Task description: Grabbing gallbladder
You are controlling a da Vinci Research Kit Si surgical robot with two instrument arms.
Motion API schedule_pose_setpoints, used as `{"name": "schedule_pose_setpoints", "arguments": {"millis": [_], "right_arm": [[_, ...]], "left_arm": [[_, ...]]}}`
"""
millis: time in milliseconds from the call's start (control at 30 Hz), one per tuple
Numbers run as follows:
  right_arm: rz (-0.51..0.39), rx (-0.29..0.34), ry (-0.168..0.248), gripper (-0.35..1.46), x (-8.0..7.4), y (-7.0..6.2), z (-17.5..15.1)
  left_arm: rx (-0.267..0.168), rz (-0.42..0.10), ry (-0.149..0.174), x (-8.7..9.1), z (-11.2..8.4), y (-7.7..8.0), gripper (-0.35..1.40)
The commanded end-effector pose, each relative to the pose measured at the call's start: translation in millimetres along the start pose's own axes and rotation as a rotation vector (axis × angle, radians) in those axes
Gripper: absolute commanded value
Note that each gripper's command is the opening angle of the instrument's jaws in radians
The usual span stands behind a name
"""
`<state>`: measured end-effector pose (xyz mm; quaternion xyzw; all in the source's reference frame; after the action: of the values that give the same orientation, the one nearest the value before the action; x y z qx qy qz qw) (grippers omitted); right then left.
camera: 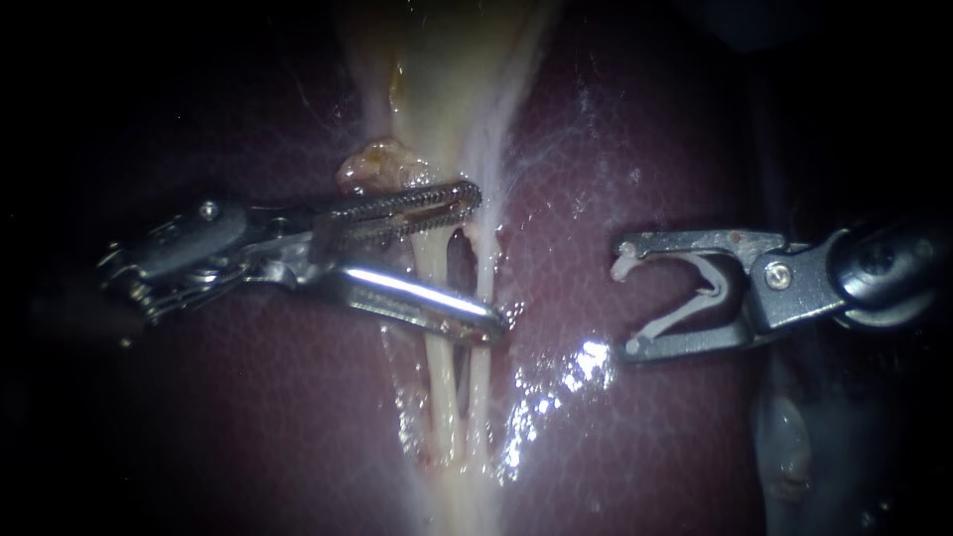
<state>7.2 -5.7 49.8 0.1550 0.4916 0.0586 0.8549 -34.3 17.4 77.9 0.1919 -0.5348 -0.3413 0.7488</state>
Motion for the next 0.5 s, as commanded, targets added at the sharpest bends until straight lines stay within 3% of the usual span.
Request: {"name": "schedule_pose_setpoints", "arguments": {"millis": [33,333,500], "right_arm": [[0.0,0.0,0.0,0.5,0.0,0.0,0.0],[0.0,0.0,0.0,0.5,0.0,0.0,0.0],[0.0,0.0,0.0,0.5,0.0,0.0,0.0]], "left_arm": [[0.0,-0.001,0.0,0.0,0.0,-0.1,0.94],[0.005,-0.005,0.001,-0.8,-0.9,-0.4,0.96],[0.016,-0.016,0.003,-2.5,-2.6,-0.7,0.96]]}}
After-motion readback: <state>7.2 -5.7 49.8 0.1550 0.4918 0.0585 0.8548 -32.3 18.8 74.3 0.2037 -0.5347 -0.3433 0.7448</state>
